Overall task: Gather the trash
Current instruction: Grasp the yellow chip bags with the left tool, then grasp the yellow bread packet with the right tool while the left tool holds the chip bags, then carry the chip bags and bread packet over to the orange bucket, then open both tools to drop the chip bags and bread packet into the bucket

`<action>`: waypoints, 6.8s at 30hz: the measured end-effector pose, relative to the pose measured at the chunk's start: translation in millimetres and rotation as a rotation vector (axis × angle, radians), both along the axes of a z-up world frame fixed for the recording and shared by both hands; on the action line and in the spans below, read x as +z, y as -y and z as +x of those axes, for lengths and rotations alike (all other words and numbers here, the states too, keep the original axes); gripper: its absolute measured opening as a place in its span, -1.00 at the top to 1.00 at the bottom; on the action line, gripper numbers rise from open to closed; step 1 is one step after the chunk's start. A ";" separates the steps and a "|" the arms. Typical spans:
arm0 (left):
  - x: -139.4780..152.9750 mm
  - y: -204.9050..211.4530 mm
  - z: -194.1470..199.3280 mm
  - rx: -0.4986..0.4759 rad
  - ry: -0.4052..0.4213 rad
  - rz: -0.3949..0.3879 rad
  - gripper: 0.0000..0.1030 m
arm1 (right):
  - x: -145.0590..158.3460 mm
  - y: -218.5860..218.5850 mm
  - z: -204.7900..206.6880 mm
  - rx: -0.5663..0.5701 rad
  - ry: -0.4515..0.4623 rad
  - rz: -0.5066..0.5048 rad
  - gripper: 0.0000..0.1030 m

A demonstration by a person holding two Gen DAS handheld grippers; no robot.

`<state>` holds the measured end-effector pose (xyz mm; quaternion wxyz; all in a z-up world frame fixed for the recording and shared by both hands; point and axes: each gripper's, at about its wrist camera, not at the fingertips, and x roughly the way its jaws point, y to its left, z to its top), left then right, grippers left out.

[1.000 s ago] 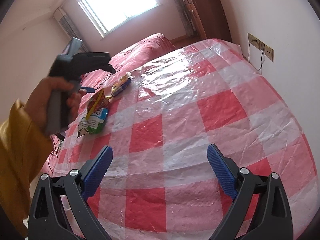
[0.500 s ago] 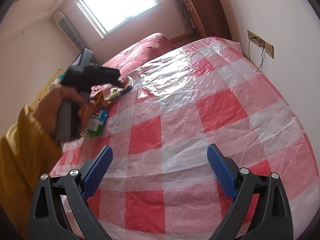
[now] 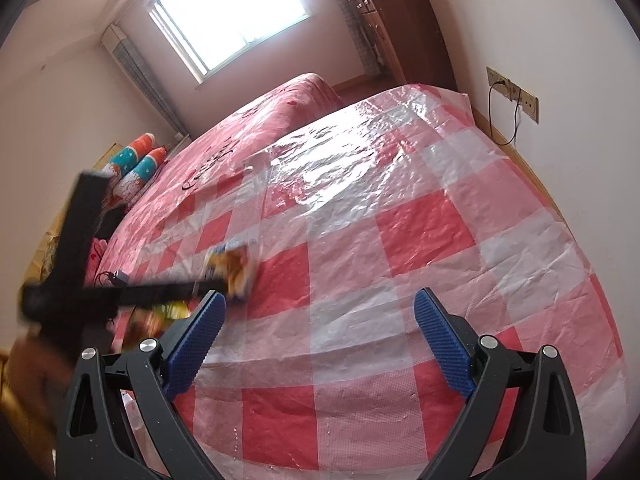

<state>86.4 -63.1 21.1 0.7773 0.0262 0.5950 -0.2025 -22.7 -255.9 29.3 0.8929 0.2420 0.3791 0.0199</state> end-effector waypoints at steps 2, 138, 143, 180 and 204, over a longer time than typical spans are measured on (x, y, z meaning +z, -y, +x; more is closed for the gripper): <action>6.2 -7.6 -19.9 -0.007 -0.028 -0.059 -0.39 | 0.5 -3.4 0.8 0.020 0.002 -0.013 -0.83; 15.6 -237.6 -210.1 0.336 0.317 -0.331 0.22 | 1.9 -175.7 -51.4 0.484 -0.082 -0.430 0.35; 15.4 -248.4 -215.8 0.352 0.325 -0.335 0.22 | 8.6 -176.7 -59.2 0.459 -0.066 -0.417 0.40; -21.9 -468.1 -311.4 0.887 0.317 -0.176 0.18 | 54.1 -501.0 -96.9 1.139 0.024 -0.053 0.26; -2.7 -434.8 -298.7 0.846 0.389 -0.011 -0.57 | 52.7 -414.1 -90.1 0.872 0.105 -0.151 -0.75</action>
